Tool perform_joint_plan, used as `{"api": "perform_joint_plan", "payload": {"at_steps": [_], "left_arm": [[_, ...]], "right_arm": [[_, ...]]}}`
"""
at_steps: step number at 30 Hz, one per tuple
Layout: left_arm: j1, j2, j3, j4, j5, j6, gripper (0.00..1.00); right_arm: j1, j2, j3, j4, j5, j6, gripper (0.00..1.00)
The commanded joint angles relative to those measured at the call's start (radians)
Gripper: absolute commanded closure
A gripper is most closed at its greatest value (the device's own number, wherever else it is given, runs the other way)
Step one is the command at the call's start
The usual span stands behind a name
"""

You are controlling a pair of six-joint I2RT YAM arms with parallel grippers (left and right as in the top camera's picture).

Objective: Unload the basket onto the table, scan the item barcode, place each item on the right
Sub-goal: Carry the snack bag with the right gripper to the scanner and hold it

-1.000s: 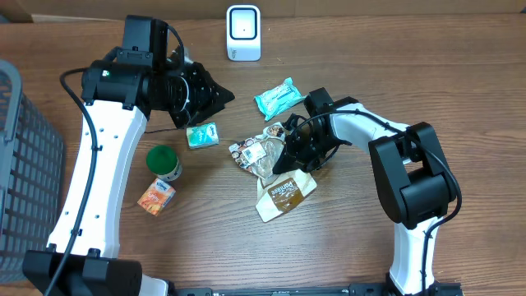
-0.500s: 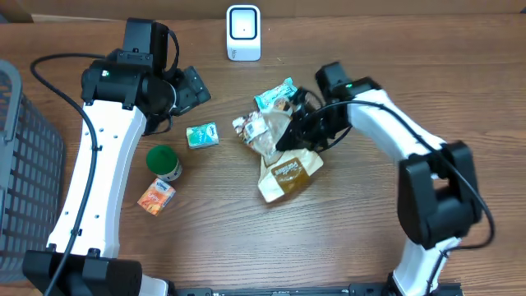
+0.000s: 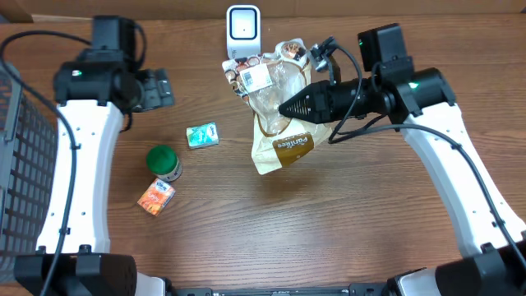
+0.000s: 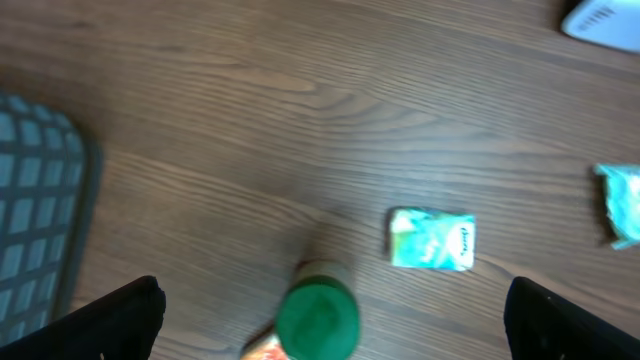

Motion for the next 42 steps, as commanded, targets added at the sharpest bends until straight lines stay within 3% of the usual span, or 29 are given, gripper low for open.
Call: {"api": "perform_joint_plan", "payload": {"at_steps": [1, 8, 15, 19, 26, 34, 42], "left_arm": [[0.053, -0.013, 0.022, 0.001, 0.056, 0.037, 0.00], [0.068, -0.013, 0.021, 0.001, 0.053, 0.037, 0.00], [0.068, -0.013, 0.021, 0.001, 0.053, 0.037, 0.00], [0.068, -0.013, 0.021, 0.001, 0.053, 0.037, 0.00], [0.068, -0.013, 0.021, 0.001, 0.053, 0.037, 0.00], [0.068, -0.013, 0.021, 0.001, 0.053, 0.037, 0.00], [0.068, -0.013, 0.022, 0.001, 0.052, 0.037, 0.00]], "right_arm": [[0.003, -0.063, 0.042, 0.022, -0.070, 0.003, 0.96], [0.003, -0.091, 0.043, 0.029, -0.087, 0.026, 0.96], [0.026, -0.077, 0.089, 0.018, 0.134, 0.148, 0.96], [0.063, 0.003, 0.270, -0.087, 0.307, 0.153, 0.96], [0.132, 0.283, 0.744, -0.285, 0.610, 0.087, 0.96], [0.248, 0.455, 0.813, -0.056, 1.305, -0.109, 0.96], [0.306, 0.653, 0.813, 0.235, 1.581, -0.492, 0.96]]}}
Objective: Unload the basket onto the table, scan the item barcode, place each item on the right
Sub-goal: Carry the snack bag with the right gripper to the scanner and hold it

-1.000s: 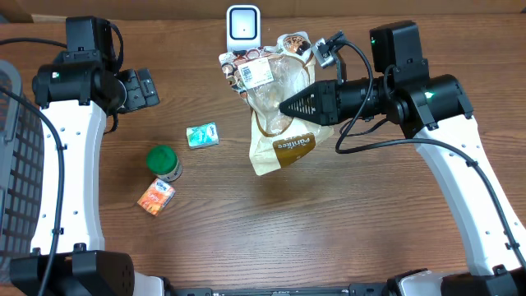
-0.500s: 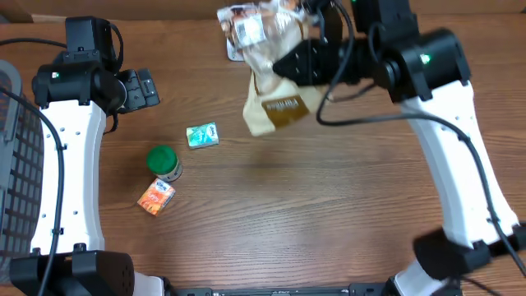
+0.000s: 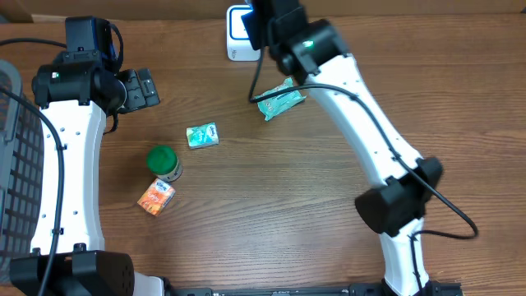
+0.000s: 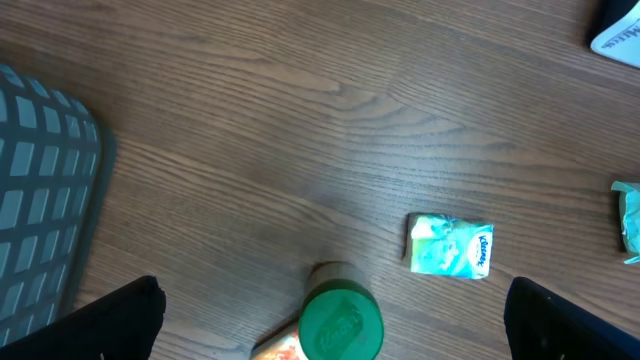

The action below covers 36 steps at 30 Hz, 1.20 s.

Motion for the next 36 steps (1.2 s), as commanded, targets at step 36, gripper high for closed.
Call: {"api": "perform_joint_plan", "payload": {"at_steps": [36], "left_arm": [[0.000, -0.013, 0.021, 0.000, 0.009, 0.019, 0.00]], "right_arm": [[0.011, 0.411, 0.024, 0.515, 0.430, -0.496, 0.96]]}}
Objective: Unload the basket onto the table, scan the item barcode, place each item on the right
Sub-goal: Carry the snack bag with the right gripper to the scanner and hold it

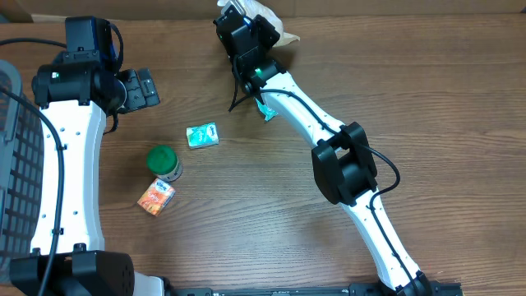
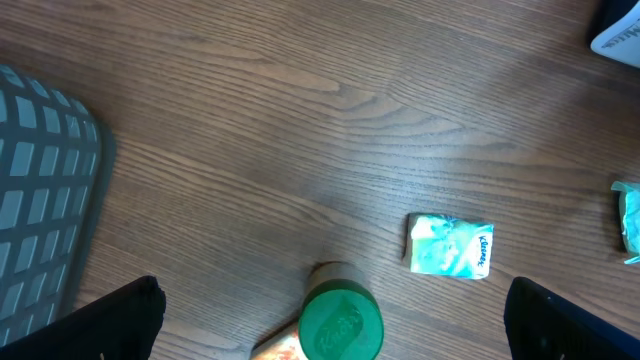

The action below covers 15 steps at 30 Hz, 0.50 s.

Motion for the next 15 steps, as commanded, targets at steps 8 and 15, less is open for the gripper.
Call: {"api": "perform_joint_plan", "payload": {"at_steps": [8, 15], "left_arm": [[0.000, -0.013, 0.021, 0.001, 0.008, 0.019, 0.00], [0.000, -0.013, 0.021, 0.001, 0.008, 0.019, 0.00]], "right_arm": [[-0.002, -0.008, 0.023, 0.007, 0.028, -0.006, 0.96], [0.000, -0.009, 0.023, -0.005, 0.034, -0.069, 0.96]]}}
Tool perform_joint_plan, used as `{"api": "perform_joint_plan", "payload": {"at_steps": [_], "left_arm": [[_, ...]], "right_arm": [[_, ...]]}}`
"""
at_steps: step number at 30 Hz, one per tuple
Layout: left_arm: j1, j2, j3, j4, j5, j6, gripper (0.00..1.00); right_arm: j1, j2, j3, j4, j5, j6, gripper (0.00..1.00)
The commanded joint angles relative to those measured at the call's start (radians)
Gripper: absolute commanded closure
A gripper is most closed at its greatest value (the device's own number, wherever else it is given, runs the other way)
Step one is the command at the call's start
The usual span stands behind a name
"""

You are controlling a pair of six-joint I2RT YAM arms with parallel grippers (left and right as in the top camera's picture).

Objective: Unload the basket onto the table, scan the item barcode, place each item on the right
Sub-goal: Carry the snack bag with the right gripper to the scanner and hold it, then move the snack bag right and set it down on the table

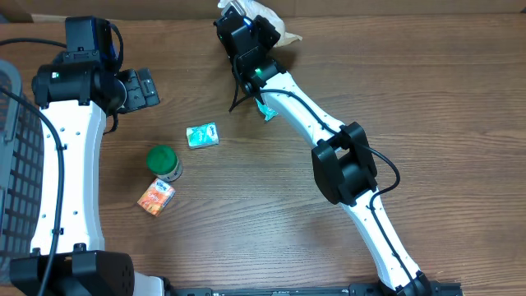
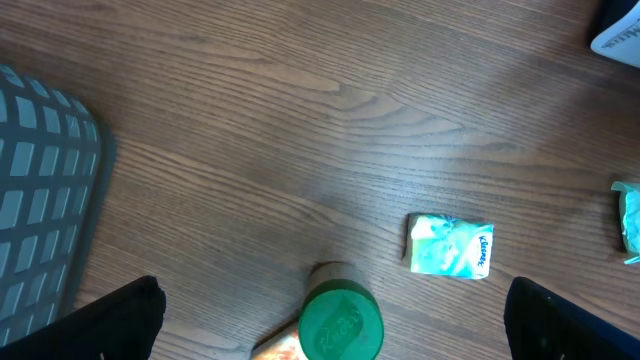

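Observation:
My right arm stretches to the table's far edge, its wrist covering the white scanner there. A crumpled clear bag shows beside that wrist at the top edge; the right fingers are hidden, so their hold cannot be told. A teal packet peeks out from under the arm. My left gripper hangs open and empty at the back left. In its wrist view the left gripper hangs high over a green-lidded jar. A corner of the scanner shows at the top right of that view.
A small tissue pack lies mid-left. The green-lidded jar stands in front of it, with an orange packet against it. A grey mesh basket runs along the left edge. The right arm's links cross the table diagonally.
First my right gripper was at a clear bag of goods in front of the scanner. Then the right arm reached over the scanner, the bag was out of sight and a teal packet lay below it; my left arm had shifted left. Afterwards the arm stretched to the far edge, bag beside it.

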Motion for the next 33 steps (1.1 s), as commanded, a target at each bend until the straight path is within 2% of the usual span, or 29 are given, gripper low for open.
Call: {"api": "perform_joint_plan", "payload": {"at_steps": [1, 8, 12, 15, 19, 22, 25, 33], "left_arm": [[0.000, -0.013, 0.021, 0.001, 0.008, 0.019, 0.00], [0.000, -0.013, 0.021, 0.001, 0.008, 0.019, 0.00], [0.000, -0.013, 0.021, 0.001, 0.009, 0.019, 0.00], [0.000, -0.013, 0.021, 0.001, 0.008, 0.019, 0.00], [0.000, -0.013, 0.021, 0.001, 0.009, 0.019, 0.00], [0.000, -0.013, 0.021, 0.001, 0.008, 0.019, 0.00], [0.000, -0.013, 0.021, 0.001, 0.008, 0.019, 0.00], [0.000, -0.013, 0.021, 0.001, 0.009, 0.019, 0.00]], "right_arm": [[0.001, -0.009, 0.023, 0.001, 0.019, -0.037, 0.96], [0.004, -0.106, 0.023, -0.045, -0.005, 0.012, 0.96], [0.004, -0.259, 0.024, -0.219, -0.121, 0.147, 0.96], [0.002, -0.369, 0.024, -0.377, -0.269, 0.308, 0.96], [-0.037, -0.523, 0.024, -0.593, -0.626, 0.494, 0.96], [-0.101, -0.632, 0.024, -0.735, -0.855, 0.653, 0.96], [-0.188, -0.710, 0.024, -0.877, -0.978, 0.785, 0.96], [-0.507, -0.747, 0.000, -1.273, -1.085, 0.873, 0.96]]}}
